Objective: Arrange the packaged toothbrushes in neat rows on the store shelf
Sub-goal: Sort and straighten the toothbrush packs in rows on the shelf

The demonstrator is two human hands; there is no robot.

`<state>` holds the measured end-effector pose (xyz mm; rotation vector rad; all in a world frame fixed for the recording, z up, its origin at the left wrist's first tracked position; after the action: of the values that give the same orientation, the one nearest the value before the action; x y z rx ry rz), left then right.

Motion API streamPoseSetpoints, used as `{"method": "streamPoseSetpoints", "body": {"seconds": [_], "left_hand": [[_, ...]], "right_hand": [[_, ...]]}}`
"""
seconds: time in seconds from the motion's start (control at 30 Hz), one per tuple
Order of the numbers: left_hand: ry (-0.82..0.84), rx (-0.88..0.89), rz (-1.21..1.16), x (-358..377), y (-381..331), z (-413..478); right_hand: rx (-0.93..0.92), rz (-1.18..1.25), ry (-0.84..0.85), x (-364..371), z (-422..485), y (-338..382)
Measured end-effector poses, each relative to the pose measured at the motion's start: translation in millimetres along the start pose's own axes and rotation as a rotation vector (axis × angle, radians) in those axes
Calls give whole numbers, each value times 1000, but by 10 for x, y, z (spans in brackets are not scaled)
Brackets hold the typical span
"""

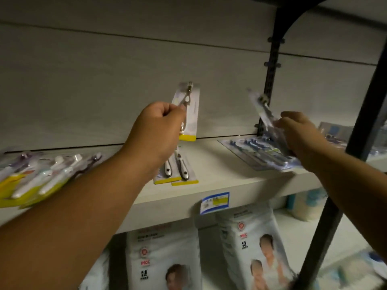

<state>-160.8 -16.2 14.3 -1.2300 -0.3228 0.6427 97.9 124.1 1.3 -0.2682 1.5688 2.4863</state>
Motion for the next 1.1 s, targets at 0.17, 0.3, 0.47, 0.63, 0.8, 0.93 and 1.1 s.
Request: {"method": "streamPoseSetpoints", "body": {"seconds": [0.17,0.3,0.47,0.63,0.8,0.93,1.1], "left_hand": [[-116,11,73,801,-22,165],[-127,-24,222,1138,244,107],[-120,49,541,1132,306,99],[-160,32,614,1086,358,93],[-231,34,597,1041,368,68],[-204,1,580,1037,374,44],[-71,-54,725,1111,339,-35]], "right_hand": [[-106,-95,367,229,93,-65],[-282,-447,612,511,240,-163],[-602,-595,725,621,184,-288],[-690,-849,713,584,176,-305],[-573,-950,731,502,230,-352],[-515,-950,715,527,285,-380],[-391,-887,787,581,308,-408]]}}
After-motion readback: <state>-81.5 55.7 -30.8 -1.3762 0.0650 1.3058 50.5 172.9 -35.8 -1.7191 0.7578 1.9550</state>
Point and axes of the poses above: each hand's wrist, its own z-axis towards the middle knuckle, its own x-axis out of the palm, y = z × x, the point moved 3 cm from there along z, towards the middle knuckle, and after that the axes turned 12 degrees about -x, right-handed, at the moved point
